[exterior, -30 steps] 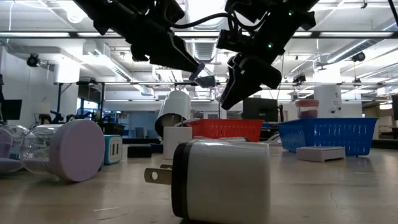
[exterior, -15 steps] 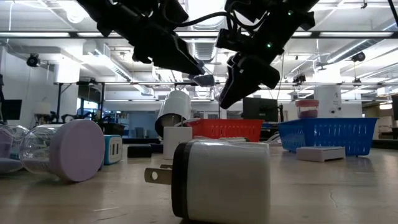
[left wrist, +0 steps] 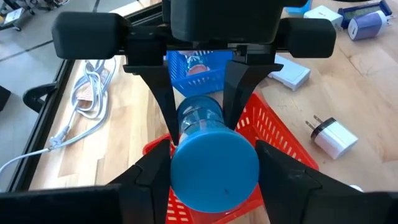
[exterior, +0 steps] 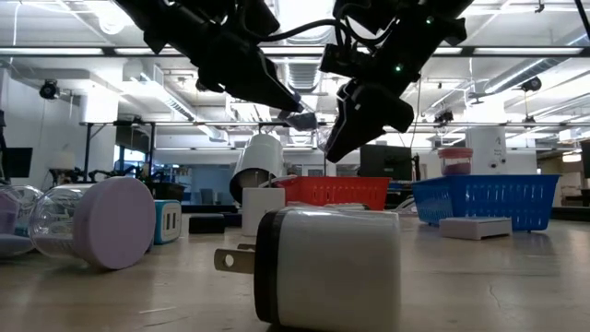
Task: Pick & Place Office items
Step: Put the top blue hourglass into the blue bin
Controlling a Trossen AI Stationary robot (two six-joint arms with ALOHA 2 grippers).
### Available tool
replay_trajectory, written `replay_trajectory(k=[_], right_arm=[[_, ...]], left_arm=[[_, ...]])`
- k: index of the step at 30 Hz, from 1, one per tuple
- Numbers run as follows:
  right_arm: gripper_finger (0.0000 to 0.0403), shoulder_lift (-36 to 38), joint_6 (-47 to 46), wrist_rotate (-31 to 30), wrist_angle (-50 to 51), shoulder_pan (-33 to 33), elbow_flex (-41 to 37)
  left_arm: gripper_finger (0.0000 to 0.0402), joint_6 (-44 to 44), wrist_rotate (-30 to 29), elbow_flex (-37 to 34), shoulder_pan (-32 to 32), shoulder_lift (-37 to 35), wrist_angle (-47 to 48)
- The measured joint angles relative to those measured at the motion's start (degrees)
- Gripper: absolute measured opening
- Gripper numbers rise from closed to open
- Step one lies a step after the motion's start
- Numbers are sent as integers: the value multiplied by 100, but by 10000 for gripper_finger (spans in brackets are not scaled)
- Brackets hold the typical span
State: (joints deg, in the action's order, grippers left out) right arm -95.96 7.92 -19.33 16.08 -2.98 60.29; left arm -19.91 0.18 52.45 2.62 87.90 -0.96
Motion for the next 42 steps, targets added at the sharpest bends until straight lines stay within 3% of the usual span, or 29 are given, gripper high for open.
replay_trajectory(k=[7, 15, 21, 27, 35, 42], right_arm=[[242, 22, 61, -26, -92, 0, 2], [234, 109, 35, -31, 30, 0, 7], [226, 484, -199, -31, 165, -23, -28], [225, 1131, -303, -25, -338, -208, -511], [225, 2462, 178, 42, -2886, -454, -1982], [210, 3464, 279, 1234, -4678, -415, -3209]], left_arm=[[175, 42, -34, -11, 3, 0, 82], [175, 123, -236, -14, 3, -52, 82], [175, 115, -244, -25, 1, -549, 432], [175, 217, -283, -413, -16, -1562, 744], [175, 700, -43, -1924, -14, -3515, -144], [175, 985, 339, -3378, -11, -5082, -1482]])
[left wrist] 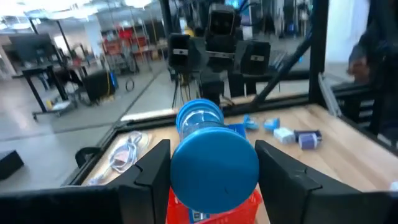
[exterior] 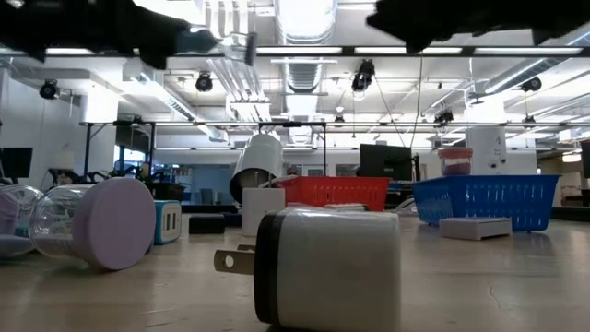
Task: Pick & Place Office items
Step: Put the top blue hourglass into the blue bin
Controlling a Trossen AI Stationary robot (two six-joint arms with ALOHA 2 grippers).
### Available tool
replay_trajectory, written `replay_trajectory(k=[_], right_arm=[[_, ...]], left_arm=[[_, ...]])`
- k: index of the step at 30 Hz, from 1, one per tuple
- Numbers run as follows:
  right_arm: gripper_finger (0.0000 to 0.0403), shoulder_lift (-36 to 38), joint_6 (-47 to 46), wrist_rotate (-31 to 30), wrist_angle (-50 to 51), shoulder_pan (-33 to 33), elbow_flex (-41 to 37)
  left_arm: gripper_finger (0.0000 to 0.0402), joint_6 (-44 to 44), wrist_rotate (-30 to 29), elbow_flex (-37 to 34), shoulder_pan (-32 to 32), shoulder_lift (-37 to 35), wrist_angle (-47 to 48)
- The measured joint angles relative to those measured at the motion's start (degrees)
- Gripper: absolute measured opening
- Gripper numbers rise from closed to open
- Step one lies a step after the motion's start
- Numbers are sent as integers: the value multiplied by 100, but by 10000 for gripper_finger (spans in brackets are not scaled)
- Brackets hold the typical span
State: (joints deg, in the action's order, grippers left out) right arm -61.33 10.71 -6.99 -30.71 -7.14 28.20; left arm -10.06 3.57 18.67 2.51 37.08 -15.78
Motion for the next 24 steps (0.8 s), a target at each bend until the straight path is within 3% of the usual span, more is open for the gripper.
replay_trajectory(k=[7, 12, 16, 24], right_arm=[[136, 896, -128, 288, -78, 28, -769], [71, 1543, -222, 336, -215, 128, -1247], [32, 1999, -268, 746, -186, 321, -1632], [8, 2441, -680, 1543, -635, 890, -2170]], left_arm=[[175, 176, 31, -824, 5, -1081, -116], [175, 133, 159, -1160, 10, -1669, -127], [175, -11, 290, -1283, 10, -2013, 59], [175, -68, 459, -1324, 10, -2480, 306]])
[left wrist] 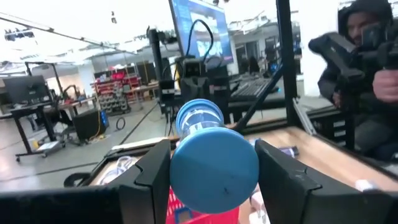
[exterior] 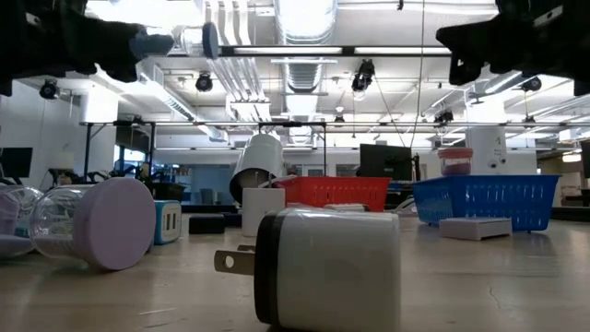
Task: Pick & Place Office items
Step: Put the top blue hourglass into the blue bin
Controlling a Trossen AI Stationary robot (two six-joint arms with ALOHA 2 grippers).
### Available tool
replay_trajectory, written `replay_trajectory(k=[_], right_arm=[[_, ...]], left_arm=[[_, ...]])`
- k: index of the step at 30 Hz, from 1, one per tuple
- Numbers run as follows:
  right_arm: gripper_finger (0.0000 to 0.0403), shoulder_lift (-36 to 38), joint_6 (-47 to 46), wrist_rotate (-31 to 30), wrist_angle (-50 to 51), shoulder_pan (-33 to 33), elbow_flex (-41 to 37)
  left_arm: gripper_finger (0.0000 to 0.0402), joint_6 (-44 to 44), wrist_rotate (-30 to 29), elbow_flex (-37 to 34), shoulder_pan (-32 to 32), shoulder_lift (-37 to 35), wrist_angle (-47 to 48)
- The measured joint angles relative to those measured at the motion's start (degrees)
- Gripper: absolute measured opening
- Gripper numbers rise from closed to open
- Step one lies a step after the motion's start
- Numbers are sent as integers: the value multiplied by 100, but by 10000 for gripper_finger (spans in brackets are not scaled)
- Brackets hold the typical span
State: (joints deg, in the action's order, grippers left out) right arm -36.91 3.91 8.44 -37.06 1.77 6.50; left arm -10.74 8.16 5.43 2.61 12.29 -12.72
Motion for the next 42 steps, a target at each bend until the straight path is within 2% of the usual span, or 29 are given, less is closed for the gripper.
replay_trajectory(k=[7, 20, 26, 30, 33, 35, 38, 42], right_arm=[[8, 1, -183, 73, -17, 292, -141], [8, -1, 8, 82, -106, 301, -137], [8, -127, 496, 499, -182, 215, -135], [8, -416, 420, 454, -280, 137, 20], [9, -736, 368, 110, -262, 86, 240], [15, -1019, 568, 107, -271, 9, 418], [40, -1520, 1083, 319, -210, -216, 712], [89, -2162, 1676, 301, -210, -520, 1255]], left_arm=[[175, -221, -46, -11, 22, -62, 227], [175, -231, -47, -11, 28, -60, 250], [175, 113, -332, 125, 33, -10, 74], [175, 161, -328, 350, 33, 187, 75], [175, 164, -321, 631, 33, 442, 68], [175, 164, -322, 831, 33, 676, 67], [175, 166, -319, 1135, 31, 1048, 65], [175, 217, -313, 1451, 31, 1545, -156]])
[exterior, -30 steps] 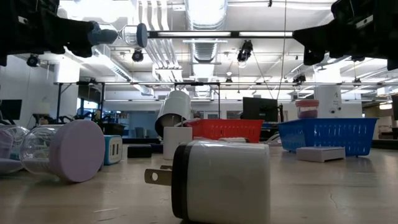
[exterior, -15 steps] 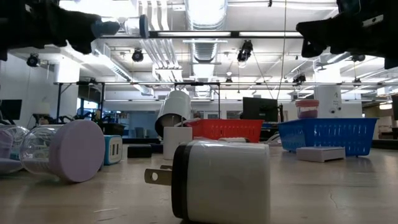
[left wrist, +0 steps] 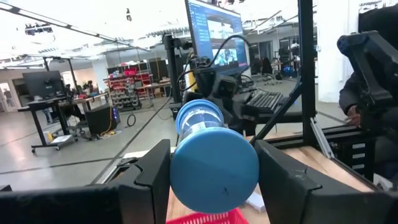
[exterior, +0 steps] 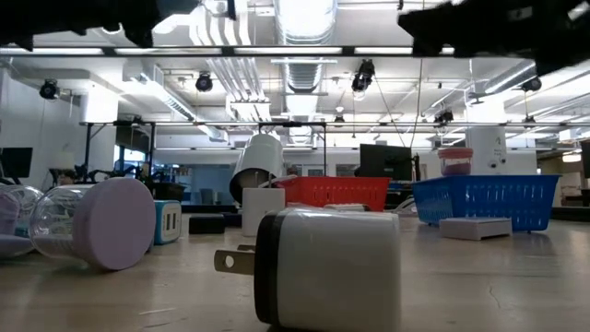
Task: Pick & Place Office items
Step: Put the top blue hourglass into the blue bin
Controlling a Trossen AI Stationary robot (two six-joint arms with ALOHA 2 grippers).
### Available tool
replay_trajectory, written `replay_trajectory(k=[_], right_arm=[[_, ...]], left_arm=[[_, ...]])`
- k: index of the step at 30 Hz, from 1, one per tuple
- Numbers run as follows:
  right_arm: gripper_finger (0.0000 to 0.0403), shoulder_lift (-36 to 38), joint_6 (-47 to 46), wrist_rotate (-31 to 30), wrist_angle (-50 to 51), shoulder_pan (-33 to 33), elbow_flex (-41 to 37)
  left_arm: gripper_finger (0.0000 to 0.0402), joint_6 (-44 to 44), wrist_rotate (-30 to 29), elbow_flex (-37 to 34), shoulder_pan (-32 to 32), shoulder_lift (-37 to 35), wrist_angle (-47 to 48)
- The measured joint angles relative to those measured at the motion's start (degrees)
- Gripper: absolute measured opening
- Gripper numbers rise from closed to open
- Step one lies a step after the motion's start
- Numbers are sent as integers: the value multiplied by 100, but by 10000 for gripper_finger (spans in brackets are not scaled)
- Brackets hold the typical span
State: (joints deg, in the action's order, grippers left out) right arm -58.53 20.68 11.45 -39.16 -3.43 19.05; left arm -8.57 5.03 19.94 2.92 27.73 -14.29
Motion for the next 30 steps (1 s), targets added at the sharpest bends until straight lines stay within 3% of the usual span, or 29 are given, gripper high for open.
replay_trajectory(k=[3, 11, 17, 23, 30], right_arm=[[131, -385, 533, -162, 369, -190, 542], [239, -985, 1534, -1654, 2313, -493, 2289], [301, -1186, 1731, -1778, 2714, -486, 3042], [334, -1199, 2023, -1924, 2699, -484, 3357], [345, -1398, 2050, -2062, 2637, -482, 3636]], left_arm=[[175, 69, 13, 219, 0, 382, -143], [175, 336, 233, 609, 0, 1189, -925], [175, 588, 477, 855, -4, 1575, -1204], [175, 804, 623, 898, -4, 2009, -1673], [175, 845, 891, 1145, -2, 2525, -1839]])
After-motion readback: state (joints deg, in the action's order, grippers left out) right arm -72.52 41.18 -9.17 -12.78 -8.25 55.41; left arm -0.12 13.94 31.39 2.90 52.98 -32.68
